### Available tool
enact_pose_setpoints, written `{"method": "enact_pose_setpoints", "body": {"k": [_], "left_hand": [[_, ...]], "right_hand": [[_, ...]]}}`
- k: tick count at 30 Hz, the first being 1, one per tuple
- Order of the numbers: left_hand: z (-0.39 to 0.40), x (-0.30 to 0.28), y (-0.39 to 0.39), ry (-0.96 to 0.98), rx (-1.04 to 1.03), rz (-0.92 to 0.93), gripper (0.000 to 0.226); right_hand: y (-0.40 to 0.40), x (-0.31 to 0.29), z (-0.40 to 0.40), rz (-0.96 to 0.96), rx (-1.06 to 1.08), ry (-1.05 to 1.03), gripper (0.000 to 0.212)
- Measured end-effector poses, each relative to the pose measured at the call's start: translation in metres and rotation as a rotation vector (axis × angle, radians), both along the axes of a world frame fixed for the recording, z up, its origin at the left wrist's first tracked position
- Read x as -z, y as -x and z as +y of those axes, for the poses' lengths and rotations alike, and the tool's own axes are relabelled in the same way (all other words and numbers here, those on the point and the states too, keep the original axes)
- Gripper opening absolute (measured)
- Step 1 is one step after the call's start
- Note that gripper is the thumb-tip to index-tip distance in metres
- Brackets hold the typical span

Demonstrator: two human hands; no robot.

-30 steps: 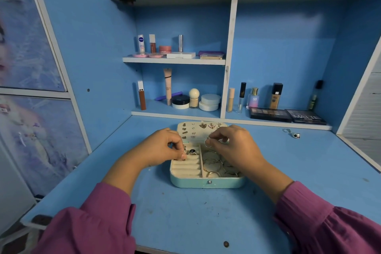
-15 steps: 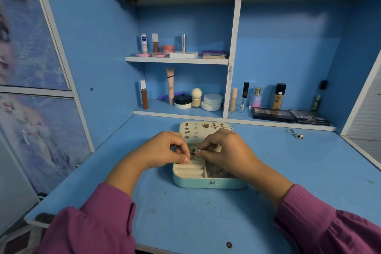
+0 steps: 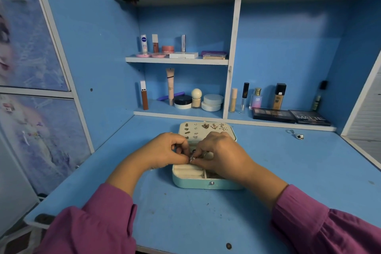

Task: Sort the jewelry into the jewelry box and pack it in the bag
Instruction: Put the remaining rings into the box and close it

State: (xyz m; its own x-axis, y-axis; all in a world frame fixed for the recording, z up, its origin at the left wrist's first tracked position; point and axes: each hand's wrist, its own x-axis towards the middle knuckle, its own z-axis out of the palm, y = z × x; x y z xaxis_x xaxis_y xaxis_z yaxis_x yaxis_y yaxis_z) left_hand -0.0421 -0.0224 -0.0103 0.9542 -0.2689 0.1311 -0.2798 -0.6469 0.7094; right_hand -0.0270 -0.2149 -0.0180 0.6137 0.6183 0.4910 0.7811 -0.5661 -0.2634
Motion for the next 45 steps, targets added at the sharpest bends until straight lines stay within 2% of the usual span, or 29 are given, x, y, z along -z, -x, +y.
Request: {"method": "enact_pose_setpoints", "body": {"k": [13,19,21,24,26,28,32,45], "left_hand": [[0.003,0.001,-0.002,0.019,0.005,0.03,0.02],[0.004,0.002,-0.003,0.029,0.014,0.02,0.02],[0.007,0.003,-0.004,0.092,0.008,0.01,0.019],[0.008,0.003,-0.01,0.244,-0.095,-0.035,0.015],[0.008,0.007,-0.018,0.224,-0.281,-0.074,0.018],[0.007,0.013,-0.025,0.124,-0.448,-0.073,0.02],[0.005,0.025,-0.034,-0.061,-0.47,-0.028,0.032],[-0.036,0.024,-0.056,0.031,-0.469,-0.044,0.029]], "right_hand": [[-0.006,0.0,-0.006,-0.024,-0.051,0.047,0.018],[-0.008,-0.002,-0.011,0.162,-0.021,-0.023,0.011],[-0.008,-0.005,-0.016,0.284,0.048,-0.139,0.009],[-0.018,-0.008,-0.027,0.387,0.306,-0.331,0.011],[-0.029,-0.006,-0.037,0.441,0.491,-0.406,0.017],[-0.038,-0.002,-0.045,0.523,0.606,-0.373,0.025],[-0.047,0.007,-0.047,0.632,0.669,-0.276,0.037],[-0.063,0.004,-0.073,0.623,0.765,-0.262,0.033]]}}
